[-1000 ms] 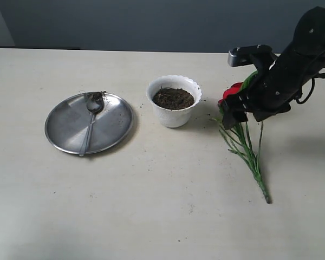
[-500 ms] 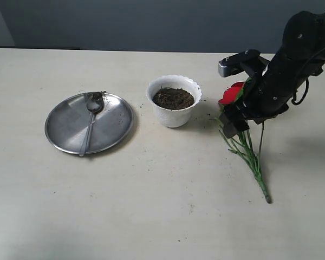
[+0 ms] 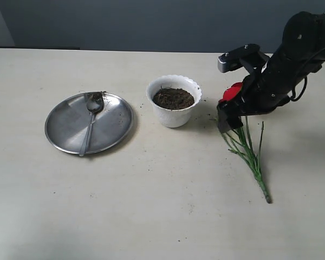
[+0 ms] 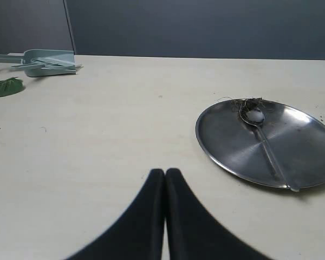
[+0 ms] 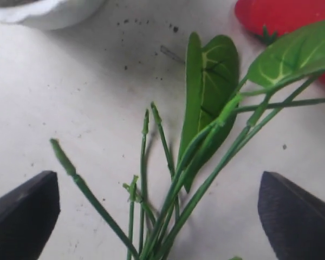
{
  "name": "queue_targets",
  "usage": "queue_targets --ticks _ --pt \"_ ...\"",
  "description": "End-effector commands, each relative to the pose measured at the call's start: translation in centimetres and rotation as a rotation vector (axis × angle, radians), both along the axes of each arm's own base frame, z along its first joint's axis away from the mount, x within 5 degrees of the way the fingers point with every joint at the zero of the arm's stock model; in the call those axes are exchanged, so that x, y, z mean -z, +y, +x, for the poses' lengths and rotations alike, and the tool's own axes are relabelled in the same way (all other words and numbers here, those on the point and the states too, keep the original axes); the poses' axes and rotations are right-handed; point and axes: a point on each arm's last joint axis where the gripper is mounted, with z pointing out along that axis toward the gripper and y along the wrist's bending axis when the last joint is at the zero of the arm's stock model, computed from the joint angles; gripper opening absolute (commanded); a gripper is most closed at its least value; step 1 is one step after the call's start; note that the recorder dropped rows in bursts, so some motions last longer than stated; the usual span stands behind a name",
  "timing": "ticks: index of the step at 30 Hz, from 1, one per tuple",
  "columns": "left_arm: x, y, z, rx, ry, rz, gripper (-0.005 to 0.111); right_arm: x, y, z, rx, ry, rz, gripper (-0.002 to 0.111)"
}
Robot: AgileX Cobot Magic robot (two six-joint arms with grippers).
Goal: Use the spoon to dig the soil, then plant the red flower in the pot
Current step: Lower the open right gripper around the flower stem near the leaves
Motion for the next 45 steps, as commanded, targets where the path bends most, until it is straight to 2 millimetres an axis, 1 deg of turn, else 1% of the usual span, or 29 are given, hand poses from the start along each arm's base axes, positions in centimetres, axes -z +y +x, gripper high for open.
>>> queue_targets --ticks 1,8,10,16,28,33,39,45 --pt "0.1 0.0 0.0 0.005 -0.008 -0.006 0.000 -0.3 0.4 0.5 0.037 -0.040 0.054 0.094" --pt "0.1 0.0 0.0 0.005 -0.008 -0.006 0.000 1.0 0.4 -0.2 0.060 0.089 0.039 0.094" --pt "0.1 0.0 0.0 0.005 -0.008 -0.006 0.000 1.1 0.3 -0.3 0.052 0.101 0.025 0.094" --pt "0.1 0.0 0.0 0.005 -0.008 -0.006 0.000 1.0 0.3 0.2 0.050 0.046 0.027 0.094" --pt "0.1 0.0 0.0 0.005 -0.008 -0.006 0.000 1.1 0.1 0.3 0.032 0.030 0.002 0.094" --pt "0.1 0.0 0.0 0.005 -0.008 -0.006 0.000 0.9 0.5 0.3 0.073 0.038 0.058 0.094" --pt "0.1 0.0 0.0 0.005 -0.008 -0.006 0.000 0.9 0.8 0.0 0.099 0.074 0.089 0.094" --pt "0.1 0.0 0.0 0.005 -0.008 -0.006 0.000 0.9 0.8 0.2 0.103 0.061 0.095 0.094"
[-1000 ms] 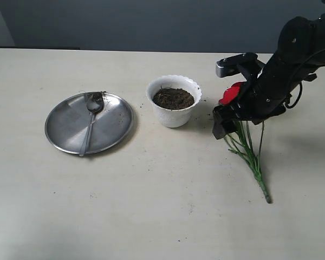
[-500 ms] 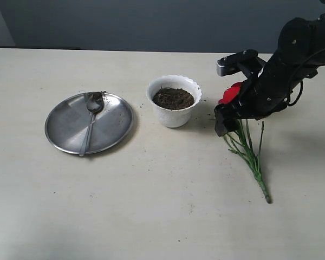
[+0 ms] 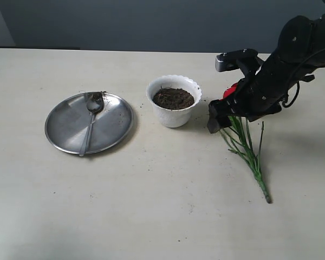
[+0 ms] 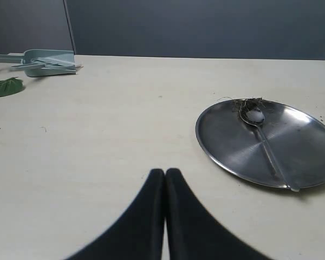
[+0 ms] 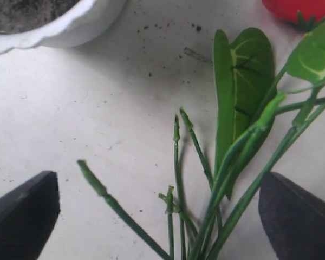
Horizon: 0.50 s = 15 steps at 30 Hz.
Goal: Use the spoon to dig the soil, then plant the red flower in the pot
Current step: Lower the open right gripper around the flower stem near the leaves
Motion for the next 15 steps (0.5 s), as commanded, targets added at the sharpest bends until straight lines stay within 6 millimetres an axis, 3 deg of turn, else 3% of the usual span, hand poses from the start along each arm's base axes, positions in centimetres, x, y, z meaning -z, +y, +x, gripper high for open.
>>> queue_targets --ticks 1,15 --pt "0.09 -0.04 0.00 0.005 -0.008 -0.006 0.000 -0.11 0.05 0.13 0.006 -0.013 0.008 0.094" --pt "0.09 -0.04 0.00 0.005 -0.008 -0.006 0.000 -0.12 0.15 0.01 0.017 0.005 0.021 0.094"
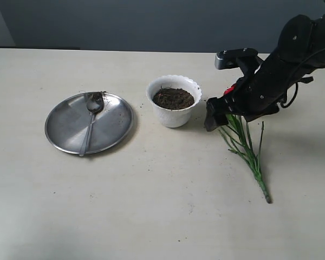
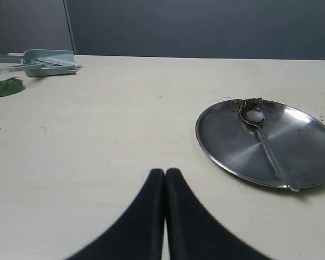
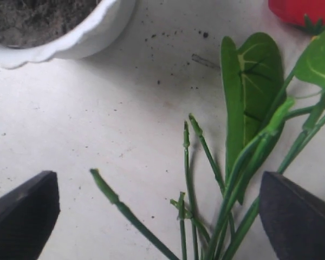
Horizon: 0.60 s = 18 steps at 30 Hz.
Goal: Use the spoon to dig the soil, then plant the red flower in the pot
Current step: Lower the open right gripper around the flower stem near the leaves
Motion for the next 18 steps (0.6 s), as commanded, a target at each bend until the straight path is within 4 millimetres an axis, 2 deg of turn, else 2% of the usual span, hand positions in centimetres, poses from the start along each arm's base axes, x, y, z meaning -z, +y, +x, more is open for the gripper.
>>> queue_targets --ticks 1,11,18 --pt "0.09 -0.04 0.00 0.005 -0.008 -0.006 0.000 -0.02 -0.17 0.02 -0.012 -0.005 -0.021 0.094" --pt "0.09 -0.04 0.00 0.005 -0.008 -0.006 0.000 0.23 -0.99 -0.17 -0.027 0.013 -0.118 0.094" --pt "0.09 -0.04 0.00 0.005 -0.008 -0.006 0.000 0.18 -1.00 0.12 -0.028 -0.021 -0.121 0.094"
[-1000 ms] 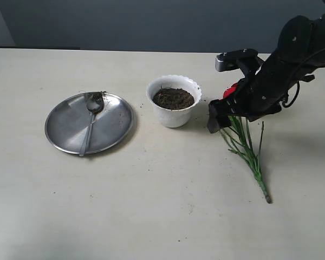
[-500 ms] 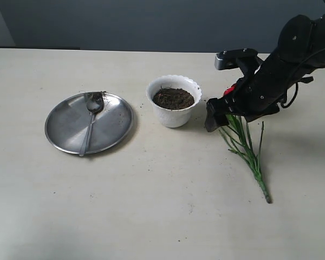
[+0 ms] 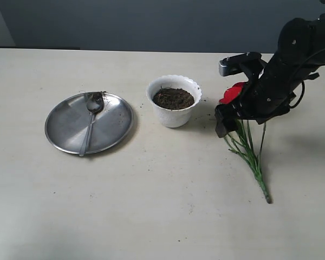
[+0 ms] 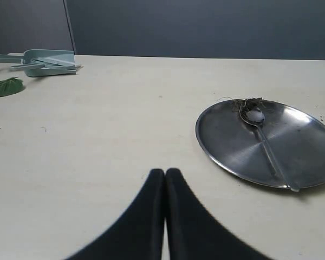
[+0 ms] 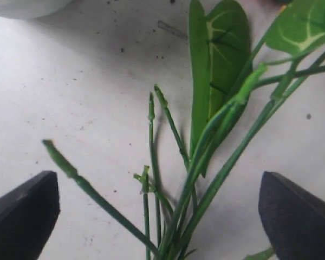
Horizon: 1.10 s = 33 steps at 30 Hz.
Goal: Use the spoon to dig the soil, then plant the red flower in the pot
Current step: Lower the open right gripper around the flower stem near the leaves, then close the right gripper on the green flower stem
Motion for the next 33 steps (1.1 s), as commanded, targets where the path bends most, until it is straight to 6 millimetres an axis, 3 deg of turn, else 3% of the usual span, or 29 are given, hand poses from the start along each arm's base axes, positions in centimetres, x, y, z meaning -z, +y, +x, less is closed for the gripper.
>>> queue_targets --ticks 1,5,16,33 --pt "0.1 0.0 0.0 0.005 -0.008 -0.006 0.000 -0.1 0.0 0.3 -0.003 -0.031 -0.003 0.094" --pt "0.1 0.0 0.0 0.005 -0.008 -0.006 0.000 0.5 -0.1 0.5 -0.013 -0.033 -0.021 0.094" --pt "0.1 0.0 0.0 0.005 -0.008 -0.006 0.000 5.0 0.0 0.9 -0.009 0.061 -0.068 0.094" --pt "0.1 0.0 0.0 0.005 -0.008 -0.006 0.000 6.3 0.3 1.7 0.001 0.010 -0.055 0.094"
